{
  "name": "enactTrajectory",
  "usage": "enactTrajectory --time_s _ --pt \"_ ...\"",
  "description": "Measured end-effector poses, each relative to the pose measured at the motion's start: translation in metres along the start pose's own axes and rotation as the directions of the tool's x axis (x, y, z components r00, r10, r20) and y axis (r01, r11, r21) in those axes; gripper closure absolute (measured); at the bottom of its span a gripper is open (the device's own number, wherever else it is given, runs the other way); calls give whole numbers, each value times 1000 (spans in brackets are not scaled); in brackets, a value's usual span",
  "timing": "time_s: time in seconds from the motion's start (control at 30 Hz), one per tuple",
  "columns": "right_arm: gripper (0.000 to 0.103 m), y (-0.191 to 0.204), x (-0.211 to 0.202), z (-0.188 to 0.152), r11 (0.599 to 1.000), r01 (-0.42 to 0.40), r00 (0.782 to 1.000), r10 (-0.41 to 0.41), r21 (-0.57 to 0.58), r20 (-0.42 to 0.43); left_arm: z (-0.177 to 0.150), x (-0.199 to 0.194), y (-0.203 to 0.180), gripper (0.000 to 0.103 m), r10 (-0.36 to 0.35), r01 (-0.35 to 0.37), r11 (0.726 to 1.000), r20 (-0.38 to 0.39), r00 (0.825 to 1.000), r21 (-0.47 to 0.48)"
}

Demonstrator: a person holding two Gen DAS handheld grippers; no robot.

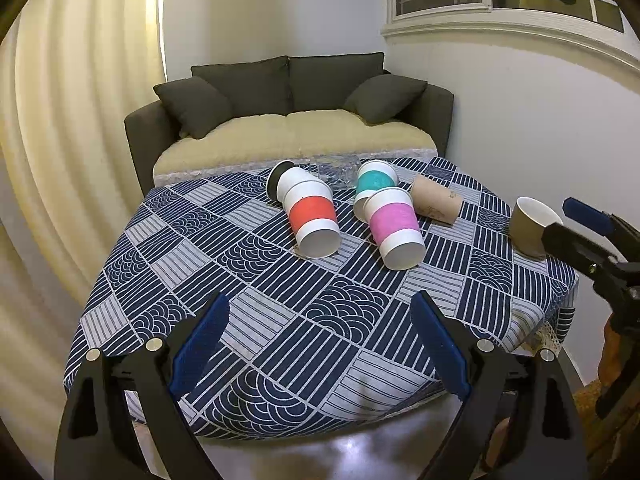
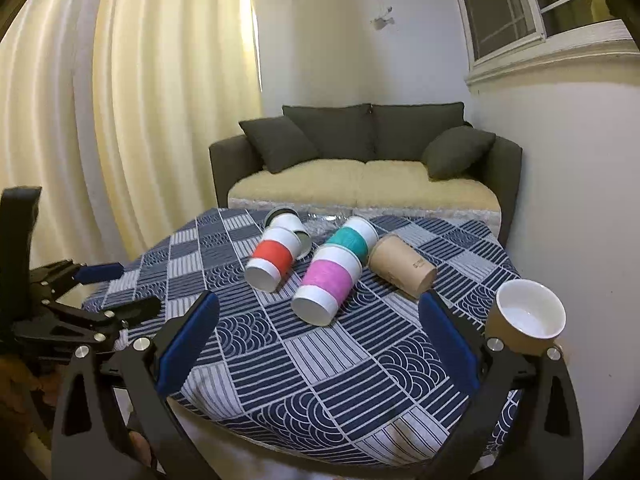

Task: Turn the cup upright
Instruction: 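Reach the right tool down and grasp the tan kraft cup lying sideways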

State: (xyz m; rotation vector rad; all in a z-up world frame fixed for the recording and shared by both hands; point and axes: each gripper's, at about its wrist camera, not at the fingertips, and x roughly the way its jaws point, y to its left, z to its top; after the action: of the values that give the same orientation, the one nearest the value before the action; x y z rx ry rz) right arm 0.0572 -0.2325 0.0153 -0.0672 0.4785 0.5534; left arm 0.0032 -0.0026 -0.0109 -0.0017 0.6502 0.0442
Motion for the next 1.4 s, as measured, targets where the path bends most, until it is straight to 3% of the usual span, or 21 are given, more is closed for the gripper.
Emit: enactTrajectory --time_s 0.2,0.37,0.47,0.6,0.77,0.97,1.03,1.4 --pt "5 -10 14 22 998 5 999 -7 -59 -34 4 8 3 13 -40 40 999 9 999 -17" --pt "5 -33 57 59 991 -18 982 -8 -135 -188 8 18 -3 13 -108 108 994 6 994 -6" --pt "5 -52 104 77 981 -44 931 -28 -189 -364 8 23 -13 13 -140 140 990 -1 990 4" --pt "5 -64 151 90 960 -126 859 -20 -249 -512 3 29 -28 13 -181 181 983 -26 983 33" --pt "5 -68 198 92 919 -177 779 -87 -352 -621 2 33 -42 13 -275 275 961 -15 961 39" --pt "8 -69 244 79 871 -213 685 -190 -442 -704 10 42 -54 13 -295 294 954 3 955 55" --pt "14 -70 256 74 867 -238 651 -191 -437 -735 11 44 -54 13 -299 298 953 3 954 50" --pt "14 -77 299 60 879 -282 576 -166 -385 -801 11 54 -52 13 -291 291 956 -24 957 40"
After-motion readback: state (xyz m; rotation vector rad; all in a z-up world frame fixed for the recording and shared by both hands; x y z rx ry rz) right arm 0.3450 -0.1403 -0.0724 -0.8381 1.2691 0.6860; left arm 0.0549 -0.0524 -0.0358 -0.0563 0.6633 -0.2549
